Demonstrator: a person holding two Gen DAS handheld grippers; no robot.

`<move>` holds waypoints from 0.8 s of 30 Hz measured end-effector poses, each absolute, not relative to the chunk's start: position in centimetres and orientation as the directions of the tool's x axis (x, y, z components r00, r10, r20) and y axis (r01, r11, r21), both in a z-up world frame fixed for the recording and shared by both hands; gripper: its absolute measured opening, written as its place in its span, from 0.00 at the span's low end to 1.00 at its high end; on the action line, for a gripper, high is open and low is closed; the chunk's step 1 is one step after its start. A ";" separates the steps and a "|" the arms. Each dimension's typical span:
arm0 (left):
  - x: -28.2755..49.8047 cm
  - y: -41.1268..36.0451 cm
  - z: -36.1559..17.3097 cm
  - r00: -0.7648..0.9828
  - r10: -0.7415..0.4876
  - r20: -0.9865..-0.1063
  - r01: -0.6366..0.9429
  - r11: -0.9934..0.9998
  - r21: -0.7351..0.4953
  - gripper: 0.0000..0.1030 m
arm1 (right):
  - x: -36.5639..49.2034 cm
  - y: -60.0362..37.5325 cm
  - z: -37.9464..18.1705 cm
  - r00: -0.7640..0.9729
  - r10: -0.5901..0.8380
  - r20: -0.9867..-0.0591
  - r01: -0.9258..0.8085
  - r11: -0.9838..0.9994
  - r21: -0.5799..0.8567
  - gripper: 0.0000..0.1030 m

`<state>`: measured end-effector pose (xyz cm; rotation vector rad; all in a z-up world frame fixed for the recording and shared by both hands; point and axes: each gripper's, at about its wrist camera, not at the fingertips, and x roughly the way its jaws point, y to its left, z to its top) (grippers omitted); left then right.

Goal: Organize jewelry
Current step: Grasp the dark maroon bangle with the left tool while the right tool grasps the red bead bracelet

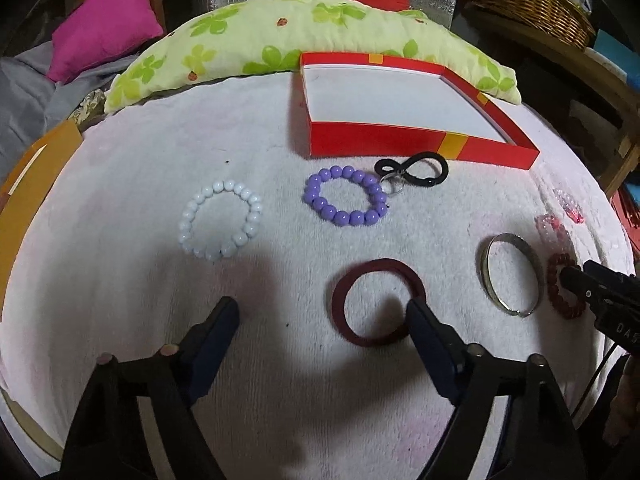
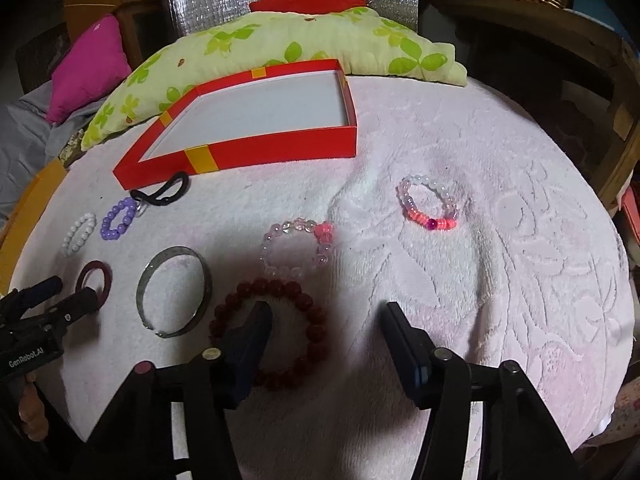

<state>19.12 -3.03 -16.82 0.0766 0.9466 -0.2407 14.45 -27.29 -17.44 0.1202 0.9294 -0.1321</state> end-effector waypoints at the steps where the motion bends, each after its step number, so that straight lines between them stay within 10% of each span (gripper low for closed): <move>1: 19.2 -3.0 -16.9 0.559 -0.165 -0.812 0.235 0.971 -0.035 0.77 | 14.5 -27.2 -17.4 0.592 -0.065 -0.803 0.164 0.986 0.041 0.56; 24: 19.2 -2.4 -17.0 0.581 -0.243 -0.777 0.282 0.955 -0.088 0.09 | 13.4 -25.7 -17.6 0.647 -0.096 -0.757 0.127 0.992 -0.018 0.16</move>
